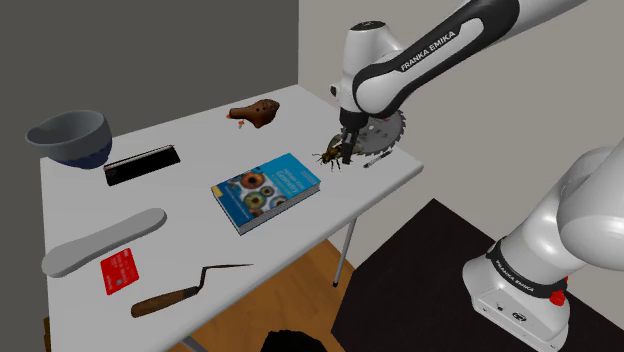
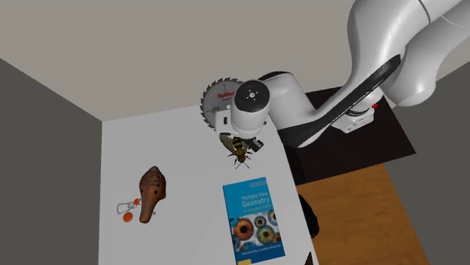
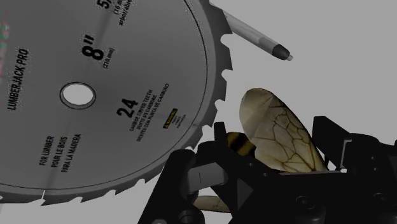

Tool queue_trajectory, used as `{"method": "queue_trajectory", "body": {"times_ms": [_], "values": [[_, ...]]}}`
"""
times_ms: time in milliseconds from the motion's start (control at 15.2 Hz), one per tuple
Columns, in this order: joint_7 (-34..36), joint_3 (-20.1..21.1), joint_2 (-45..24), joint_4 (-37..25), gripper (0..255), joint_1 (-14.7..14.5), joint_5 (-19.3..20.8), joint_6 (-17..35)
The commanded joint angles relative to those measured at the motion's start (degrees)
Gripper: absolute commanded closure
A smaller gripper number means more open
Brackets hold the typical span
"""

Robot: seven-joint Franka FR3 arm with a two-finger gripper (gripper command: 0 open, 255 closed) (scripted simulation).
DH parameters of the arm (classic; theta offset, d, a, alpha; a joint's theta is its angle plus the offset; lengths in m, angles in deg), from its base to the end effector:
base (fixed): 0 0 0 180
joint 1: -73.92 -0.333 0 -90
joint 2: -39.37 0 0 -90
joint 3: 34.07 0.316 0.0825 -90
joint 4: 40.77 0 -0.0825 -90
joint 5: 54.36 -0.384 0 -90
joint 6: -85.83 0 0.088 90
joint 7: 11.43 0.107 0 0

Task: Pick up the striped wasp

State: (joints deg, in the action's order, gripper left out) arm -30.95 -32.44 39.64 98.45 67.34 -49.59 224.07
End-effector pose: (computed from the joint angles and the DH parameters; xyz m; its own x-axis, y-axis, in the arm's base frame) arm 0.4772 0.0684 0.3059 0.8543 0.5188 -0.0316 0.5197 -0.8531 0.0469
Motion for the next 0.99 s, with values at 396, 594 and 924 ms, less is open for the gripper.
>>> {"method": "queue_trajectory", "body": {"times_ms": [396, 594, 924], "values": [[-0.70, 0.04, 4.26, -1.93, 255, -0.08, -0.67, -6.21], [-0.93, 0.04, 5.72, -2.90, 255, -0.12, -0.87, -8.63], [-1.15, 0.04, 7.12, -4.04, 255, -0.15, -1.06, -11.16]]}}
